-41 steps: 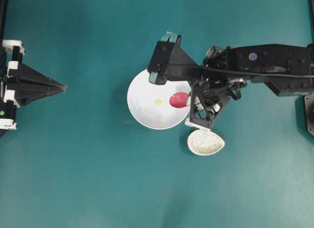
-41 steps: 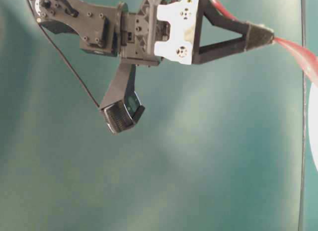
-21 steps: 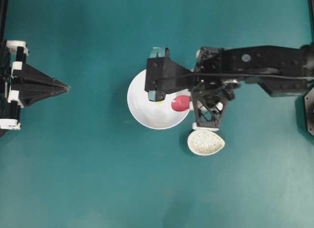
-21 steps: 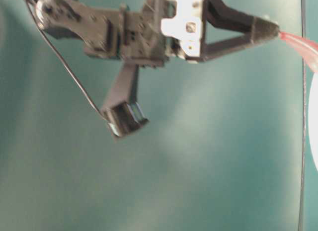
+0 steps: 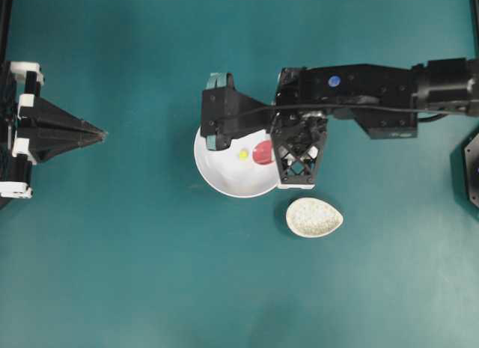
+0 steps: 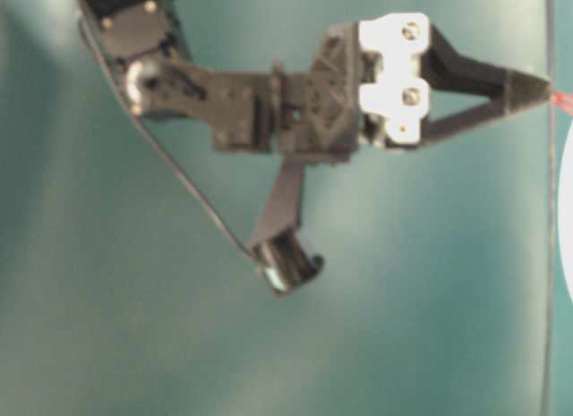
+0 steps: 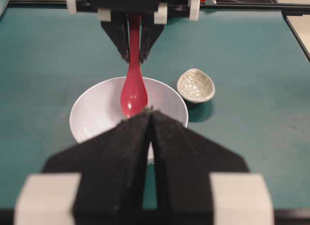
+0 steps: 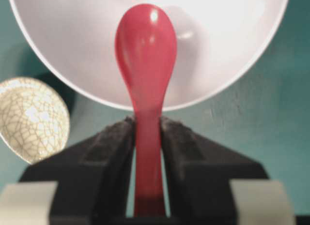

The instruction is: Scoop the yellow hexagonal prism block from the bowl with a spoon using the right arm.

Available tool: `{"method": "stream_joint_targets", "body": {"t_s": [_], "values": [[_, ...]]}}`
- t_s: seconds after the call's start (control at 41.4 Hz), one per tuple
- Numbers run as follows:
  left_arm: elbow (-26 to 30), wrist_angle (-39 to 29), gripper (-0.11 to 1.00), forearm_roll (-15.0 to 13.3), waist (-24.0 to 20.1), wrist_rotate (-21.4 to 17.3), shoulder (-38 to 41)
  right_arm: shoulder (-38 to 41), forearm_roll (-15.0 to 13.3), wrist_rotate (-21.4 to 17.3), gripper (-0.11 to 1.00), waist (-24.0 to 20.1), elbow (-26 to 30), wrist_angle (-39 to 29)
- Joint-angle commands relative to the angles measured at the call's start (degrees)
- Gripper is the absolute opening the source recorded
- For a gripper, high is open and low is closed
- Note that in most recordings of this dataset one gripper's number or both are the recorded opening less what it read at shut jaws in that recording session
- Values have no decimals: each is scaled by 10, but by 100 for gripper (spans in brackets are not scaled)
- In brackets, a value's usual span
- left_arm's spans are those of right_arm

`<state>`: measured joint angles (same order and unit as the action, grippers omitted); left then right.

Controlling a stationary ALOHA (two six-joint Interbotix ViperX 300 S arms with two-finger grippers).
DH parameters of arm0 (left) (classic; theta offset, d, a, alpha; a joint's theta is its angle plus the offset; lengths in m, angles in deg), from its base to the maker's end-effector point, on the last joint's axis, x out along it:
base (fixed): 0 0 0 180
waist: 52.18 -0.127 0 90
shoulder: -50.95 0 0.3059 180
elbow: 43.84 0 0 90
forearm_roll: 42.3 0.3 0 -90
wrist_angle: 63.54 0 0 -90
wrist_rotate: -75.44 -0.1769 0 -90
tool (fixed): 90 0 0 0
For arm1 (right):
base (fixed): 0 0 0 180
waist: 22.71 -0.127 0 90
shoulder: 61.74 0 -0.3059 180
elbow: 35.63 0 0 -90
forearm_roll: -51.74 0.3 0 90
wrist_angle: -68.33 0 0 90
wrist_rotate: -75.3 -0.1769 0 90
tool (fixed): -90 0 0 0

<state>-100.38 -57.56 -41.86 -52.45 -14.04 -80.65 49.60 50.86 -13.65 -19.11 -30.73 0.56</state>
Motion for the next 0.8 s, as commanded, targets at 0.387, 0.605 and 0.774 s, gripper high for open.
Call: {"method": "stream_joint_targets", "body": {"t_s": [0.387,0.605,0.774], "values": [[9,6,-1,1,-1,1,4,25,8,11,24,5,18,20],[9,6,-1,1,0,1,4,35,8,12,24,11,20,47],[9,6,-1,1,-1,1,4,40,9,12,24,12,28,68]]}}
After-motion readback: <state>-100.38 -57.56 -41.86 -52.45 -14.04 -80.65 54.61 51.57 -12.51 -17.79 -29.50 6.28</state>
